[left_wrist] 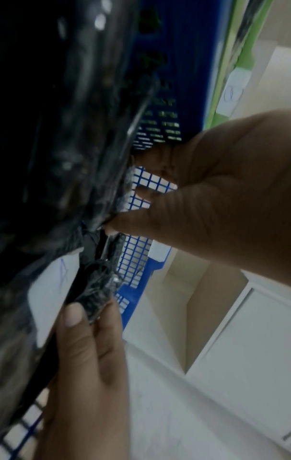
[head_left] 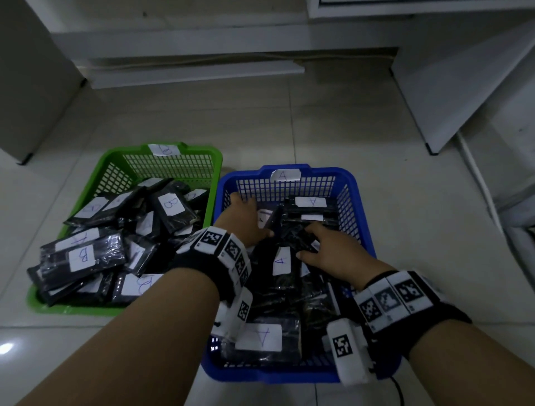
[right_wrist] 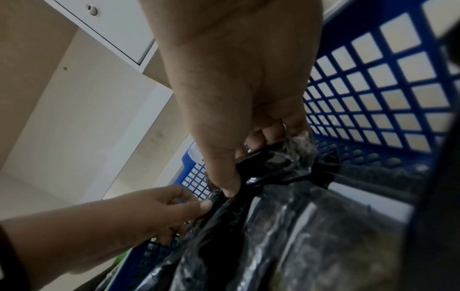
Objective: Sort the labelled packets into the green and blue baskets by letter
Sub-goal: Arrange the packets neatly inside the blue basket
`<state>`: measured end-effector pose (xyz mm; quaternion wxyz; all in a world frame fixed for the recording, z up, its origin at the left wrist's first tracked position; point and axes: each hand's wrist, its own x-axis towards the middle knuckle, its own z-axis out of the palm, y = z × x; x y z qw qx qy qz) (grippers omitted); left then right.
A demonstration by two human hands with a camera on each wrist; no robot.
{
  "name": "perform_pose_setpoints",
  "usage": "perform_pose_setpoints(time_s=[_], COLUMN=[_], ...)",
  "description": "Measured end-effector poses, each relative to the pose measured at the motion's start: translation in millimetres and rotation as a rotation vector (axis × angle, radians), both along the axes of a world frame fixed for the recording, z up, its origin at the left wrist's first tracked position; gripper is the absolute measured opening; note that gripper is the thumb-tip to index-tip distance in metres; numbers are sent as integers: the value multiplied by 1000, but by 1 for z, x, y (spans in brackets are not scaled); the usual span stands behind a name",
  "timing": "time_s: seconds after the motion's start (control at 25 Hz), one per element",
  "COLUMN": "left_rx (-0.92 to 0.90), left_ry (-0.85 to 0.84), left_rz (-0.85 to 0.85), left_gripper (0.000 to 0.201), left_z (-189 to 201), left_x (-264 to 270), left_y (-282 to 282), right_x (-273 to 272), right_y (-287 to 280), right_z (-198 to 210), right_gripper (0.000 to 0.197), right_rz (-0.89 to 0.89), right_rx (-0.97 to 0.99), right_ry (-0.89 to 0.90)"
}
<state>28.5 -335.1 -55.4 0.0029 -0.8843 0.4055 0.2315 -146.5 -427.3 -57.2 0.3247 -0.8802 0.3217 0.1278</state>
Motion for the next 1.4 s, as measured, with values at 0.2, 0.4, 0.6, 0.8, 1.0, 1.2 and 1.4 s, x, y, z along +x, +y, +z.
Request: perform_pose_setpoints(time_s=[0.2, 0.4, 0.6, 0.8, 1.0, 1.2, 1.4], left_rx=[-23, 79, 41, 82, 91, 58, 45], left_ry=[-53, 48, 5, -7, -59, -23, -115], left_rz=[-49, -135, -103, -146, -211, -333, -387], left_gripper=[65, 70, 66, 57, 44, 37, 43], left_z=[4, 13, 7, 12, 22, 39, 24], left_x=[-2, -1, -2, -4, -7, -14, -20], left_y=[5, 10, 9, 10, 20, 43, 79], right_x=[3, 1, -3, -1, 1, 6, 9], right_y=[1, 0, 0, 2, 2, 10, 23], right_z=[6, 15, 17, 16, 21, 12, 12], right_gripper=[60, 63, 59, 55, 56, 53, 32], right_rz=[15, -44, -82, -68, -200, -299, -403], right_rx=[-6, 103, 103, 85, 131, 268, 305], right_ry=[27, 9, -61, -83, -168, -151, -146])
